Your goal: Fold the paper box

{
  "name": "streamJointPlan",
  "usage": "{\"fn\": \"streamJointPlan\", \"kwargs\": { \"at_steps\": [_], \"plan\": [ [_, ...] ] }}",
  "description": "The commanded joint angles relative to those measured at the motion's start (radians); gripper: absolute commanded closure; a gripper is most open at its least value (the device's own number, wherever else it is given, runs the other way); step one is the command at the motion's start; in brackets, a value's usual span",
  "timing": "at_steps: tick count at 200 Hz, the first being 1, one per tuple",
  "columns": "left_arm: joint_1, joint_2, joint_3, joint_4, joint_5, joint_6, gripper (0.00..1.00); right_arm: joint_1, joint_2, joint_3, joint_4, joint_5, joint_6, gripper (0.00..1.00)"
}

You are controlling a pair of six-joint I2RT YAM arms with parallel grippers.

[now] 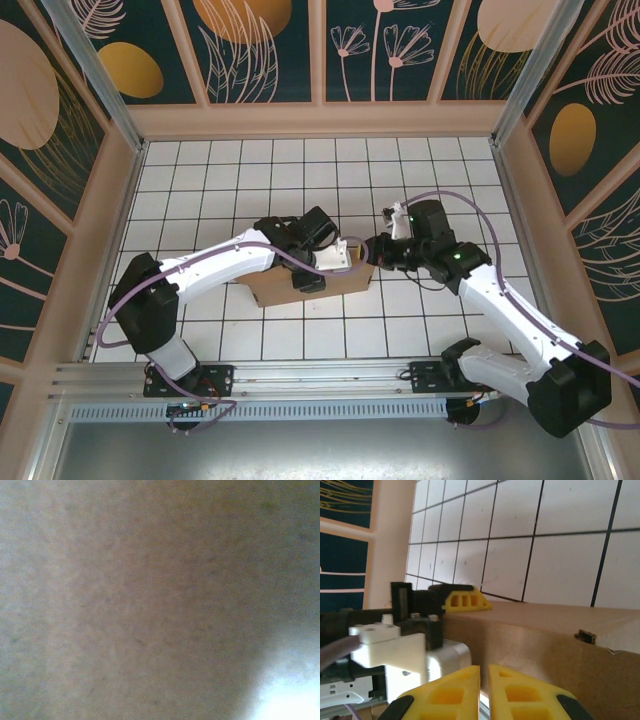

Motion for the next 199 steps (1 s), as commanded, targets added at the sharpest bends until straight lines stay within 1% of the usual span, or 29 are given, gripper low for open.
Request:
{"fn": "streamJointPlan", "kwargs": {
  "at_steps": [1,27,50,55,95,120,143,173,199],
  "plan": [
    [-0.001,0.101,-0.070,0.112,0.000,0.028,0.49,0.009,0.025,-0.031,0.032,-0.017,0.006,0.85],
    [-0.001,0.066,-0.075,0.124,-0.004,0.025,0.45,0.008,0.057,-0.059,0.016,0.058,-0.009,0.85],
    [-0.001,0.047,-0.081,0.128,-0.008,0.011,0.42,0.008,0.078,-0.061,0.018,0.086,-0.003,0.85],
    [-0.001,0.010,-0.084,0.132,-0.001,0.006,0.42,0.008,0.077,-0.060,0.018,0.091,0.000,0.84],
    [0.004,-0.110,-0.115,0.190,0.027,-0.045,0.38,0.008,0.084,-0.039,-0.011,0.138,0.003,0.83],
    [0.003,-0.162,-0.104,0.174,0.074,-0.081,0.38,0.008,0.087,-0.029,-0.021,0.152,0.003,0.83],
    [0.002,-0.222,-0.128,0.170,0.117,-0.103,0.40,0.008,0.090,-0.023,-0.025,0.158,0.007,0.83],
    [0.003,-0.301,-0.152,0.149,0.142,-0.130,0.42,0.008,0.088,-0.018,-0.033,0.169,0.008,0.83],
    [0.002,-0.356,-0.185,0.157,0.138,-0.139,0.41,0.008,0.084,-0.023,-0.030,0.170,0.012,0.82]
  ]
}}
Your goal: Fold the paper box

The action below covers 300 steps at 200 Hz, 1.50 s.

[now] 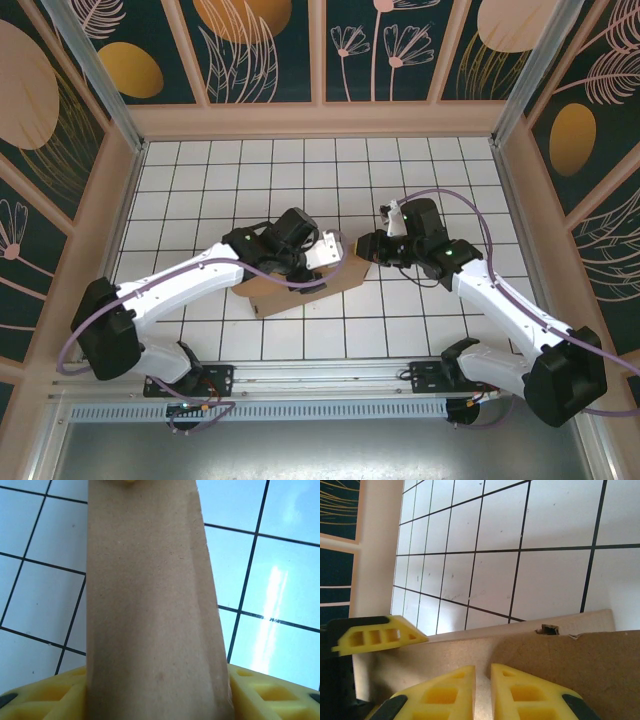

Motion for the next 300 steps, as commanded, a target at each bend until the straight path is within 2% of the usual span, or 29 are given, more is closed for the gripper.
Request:
{"fn": "streamJointPlan", "kwargs": {
  "at_steps": [1,36,87,138,201,233,300],
  "plan": [
    [-0.001,-0.067,-0.026,-0.009,0.049,-0.016,0.41,-0.002,0.025,-0.020,-0.095,0.092,0.004,0.82],
    [-0.001,-0.066,-0.081,0.035,-0.008,0.000,0.38,-0.001,0.015,-0.009,-0.087,0.093,0.019,0.82],
    [0.000,0.027,-0.095,0.062,-0.081,0.045,0.45,0.004,-0.014,0.041,-0.111,0.085,0.031,0.79],
    [0.001,0.108,-0.052,0.120,-0.076,0.117,0.51,0.016,0.017,0.069,-0.090,-0.020,0.023,0.71],
    [0.000,0.135,-0.049,0.180,-0.048,0.148,0.54,0.044,0.067,0.024,0.087,-0.168,0.123,0.70],
    [0.010,0.142,-0.049,0.196,-0.039,0.152,0.54,0.047,0.119,0.010,0.131,-0.165,0.136,0.71],
    [0.022,0.070,-0.050,0.215,-0.043,0.094,0.39,0.045,0.199,-0.001,0.100,-0.062,0.098,0.72]
  ]
}}
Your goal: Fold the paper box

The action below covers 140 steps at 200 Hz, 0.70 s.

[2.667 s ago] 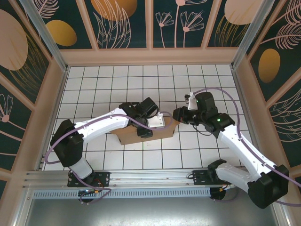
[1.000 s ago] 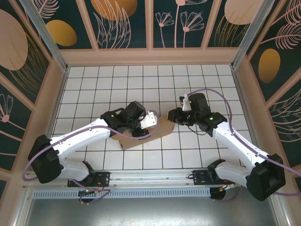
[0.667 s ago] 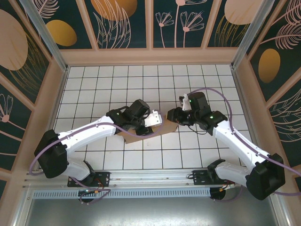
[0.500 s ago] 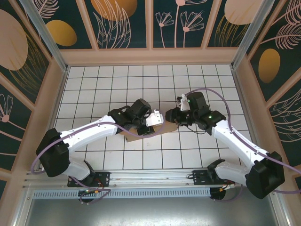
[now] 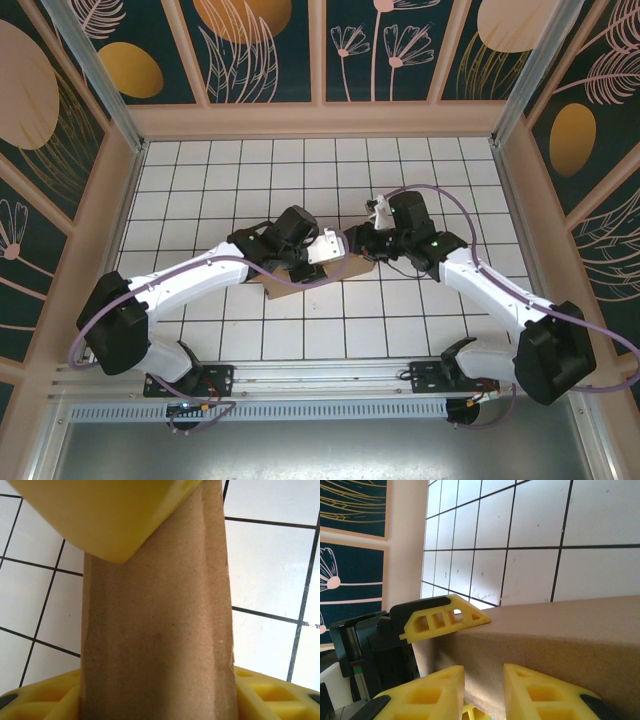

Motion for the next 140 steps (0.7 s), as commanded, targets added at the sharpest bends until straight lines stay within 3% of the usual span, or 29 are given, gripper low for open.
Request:
{"fn": "streamJointPlan", "kwargs": {
  "at_steps": [1,140],
  "plan": [
    [-0.011,-0.028,-0.018,0.052,0.030,-0.011,0.39,0.014,0.065,-0.035,-0.055,0.043,-0.008,0.72],
    [0.002,-0.280,-0.016,0.121,0.024,-0.160,0.30,0.013,0.148,0.027,-0.085,0.071,0.005,0.70]
  ]
}}
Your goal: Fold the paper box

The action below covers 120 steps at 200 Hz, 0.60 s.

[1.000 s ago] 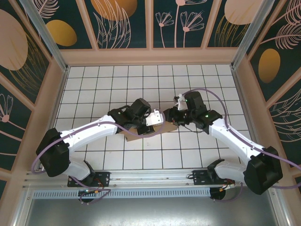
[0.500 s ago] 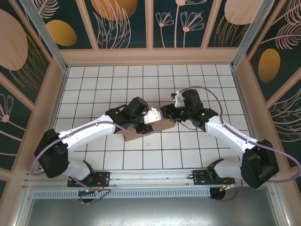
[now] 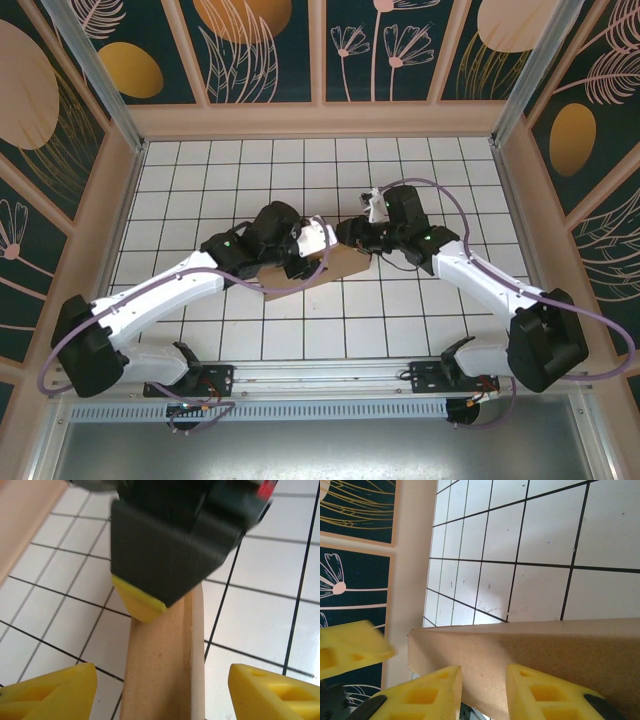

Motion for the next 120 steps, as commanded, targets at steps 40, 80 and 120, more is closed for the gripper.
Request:
{"fn": "streamJointPlan", "kwargs": {
  "at_steps": [40,80,120],
  "plan": [
    [0.001,-0.111,0.021,0.079,-0.200,-0.353,0.43,0.010,0.037,-0.025,-0.164,0.095,0.000,0.71],
    [0.001,-0.204,0.058,-0.070,-0.381,-0.925,0.67,0.012,-0.007,-0.039,-0.174,0.133,0.003,0.72],
    [0.008,-0.385,-0.025,-0.239,-0.418,-1.491,0.45,0.024,-0.012,-0.040,-0.184,0.155,-0.003,0.72]
  ]
}}
